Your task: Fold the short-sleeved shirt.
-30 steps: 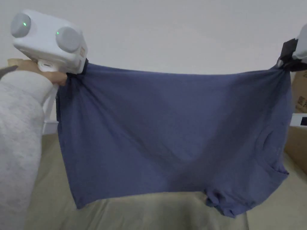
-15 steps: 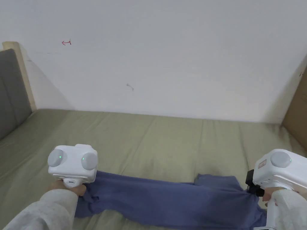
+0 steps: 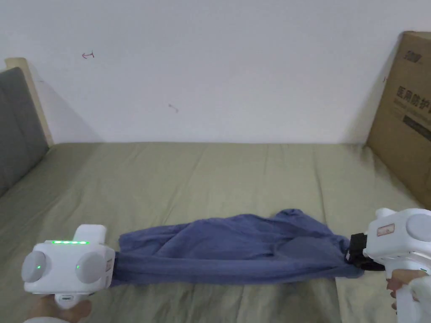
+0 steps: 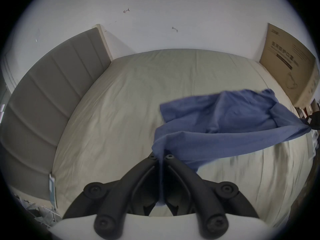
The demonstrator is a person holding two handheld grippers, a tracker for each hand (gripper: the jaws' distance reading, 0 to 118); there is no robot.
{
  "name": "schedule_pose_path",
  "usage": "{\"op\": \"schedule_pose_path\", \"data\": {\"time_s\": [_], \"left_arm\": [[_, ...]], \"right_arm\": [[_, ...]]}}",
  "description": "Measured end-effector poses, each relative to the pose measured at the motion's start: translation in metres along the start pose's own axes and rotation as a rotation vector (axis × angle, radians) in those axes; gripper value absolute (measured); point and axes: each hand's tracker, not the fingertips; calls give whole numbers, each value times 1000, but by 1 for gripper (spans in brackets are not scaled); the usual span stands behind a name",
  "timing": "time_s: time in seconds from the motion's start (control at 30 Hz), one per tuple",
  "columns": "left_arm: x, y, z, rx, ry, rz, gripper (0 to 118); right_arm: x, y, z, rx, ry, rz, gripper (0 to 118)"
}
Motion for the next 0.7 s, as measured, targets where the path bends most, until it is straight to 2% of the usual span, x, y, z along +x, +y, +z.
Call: {"op": "schedule_pose_path", "data": {"time_s": [0.17, 0.33, 0.5, 0.6, 0.63, 0.67, 0.7], "left_arm": [[-12, -103, 57, 27, 21, -56, 0], [-22, -181, 91, -1, 23, -115, 0], [-32, -225, 119, 17, 26, -119, 0], [-34, -236, 126, 29, 25, -126, 1], [-35, -239, 126, 33, 22, -116, 2], [-35, -240, 125, 33, 10, -100, 9], [-36, -242, 125, 23, 6, -72, 24]], "right_arm": [[30, -108, 49, 1, -54, 66, 3], [64, -200, 79, -44, -52, 32, 3], [83, -260, 95, -68, -71, 69, 3], [92, -277, 90, -74, -61, 48, 3], [93, -280, 88, -69, -58, 42, 3], [93, -283, 88, -47, -44, 30, 3], [93, -284, 89, -30, -37, 33, 5]]}}
